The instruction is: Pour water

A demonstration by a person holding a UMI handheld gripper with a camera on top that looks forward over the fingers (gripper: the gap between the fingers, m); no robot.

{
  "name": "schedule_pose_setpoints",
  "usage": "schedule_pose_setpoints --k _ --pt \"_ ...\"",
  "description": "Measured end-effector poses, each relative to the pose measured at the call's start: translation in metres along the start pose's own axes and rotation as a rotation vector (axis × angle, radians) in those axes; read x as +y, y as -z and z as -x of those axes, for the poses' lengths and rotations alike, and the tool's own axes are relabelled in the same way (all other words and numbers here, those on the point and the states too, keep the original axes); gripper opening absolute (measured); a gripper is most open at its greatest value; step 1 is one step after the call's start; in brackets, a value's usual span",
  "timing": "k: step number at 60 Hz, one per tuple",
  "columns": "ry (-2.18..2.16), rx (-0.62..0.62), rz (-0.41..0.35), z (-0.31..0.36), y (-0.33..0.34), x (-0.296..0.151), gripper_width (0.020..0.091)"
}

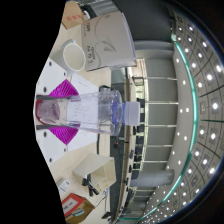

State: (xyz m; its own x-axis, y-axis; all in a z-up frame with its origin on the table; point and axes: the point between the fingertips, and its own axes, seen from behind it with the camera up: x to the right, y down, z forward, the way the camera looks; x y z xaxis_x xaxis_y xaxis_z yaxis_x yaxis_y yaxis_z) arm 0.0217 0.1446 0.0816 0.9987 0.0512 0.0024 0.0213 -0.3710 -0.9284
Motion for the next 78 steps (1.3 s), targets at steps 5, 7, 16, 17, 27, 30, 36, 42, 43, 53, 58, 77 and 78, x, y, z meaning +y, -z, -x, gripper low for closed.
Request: schedule_pose_setpoints --k 5,7,16,17,27,30,36,42,43,53,58,77,78 --pt "-0.009 0.010 -0.019 0.000 0.005 0.001 0.0392" --pt "-0.009 0.009 -0.031 0.001 0.006 0.001 0.0442" --pt "-0.017 -0.013 0.068 0.008 0.007 0.019 0.0798" --pt "-0.024 -0.019 0.087 0.009 0.008 0.022 0.0876" --pt "-0.065 0.013 0.173 0.007 0.043 0.030 0.0858" --pt "-0.065 0.029 0.180 0.009 0.063 0.024 0.0860" --pt "-0.055 0.050 0.202 0.019 0.114 0.009 0.0856" --pt "-0.047 0.087 0.257 0.034 0.177 0.003 0.0857" --pt "-0.046 0.091 0.267 0.037 0.188 0.003 0.0858" --pt "-0.043 0.094 0.295 0.076 0.289 0.002 0.0858" --pt "-0.032 0.101 0.328 0.091 0.331 0.011 0.0859" --pt "-0.014 0.116 0.340 0.125 0.416 0.022 0.0859" --pt "-0.015 0.115 0.341 0.127 0.419 0.022 0.0860"
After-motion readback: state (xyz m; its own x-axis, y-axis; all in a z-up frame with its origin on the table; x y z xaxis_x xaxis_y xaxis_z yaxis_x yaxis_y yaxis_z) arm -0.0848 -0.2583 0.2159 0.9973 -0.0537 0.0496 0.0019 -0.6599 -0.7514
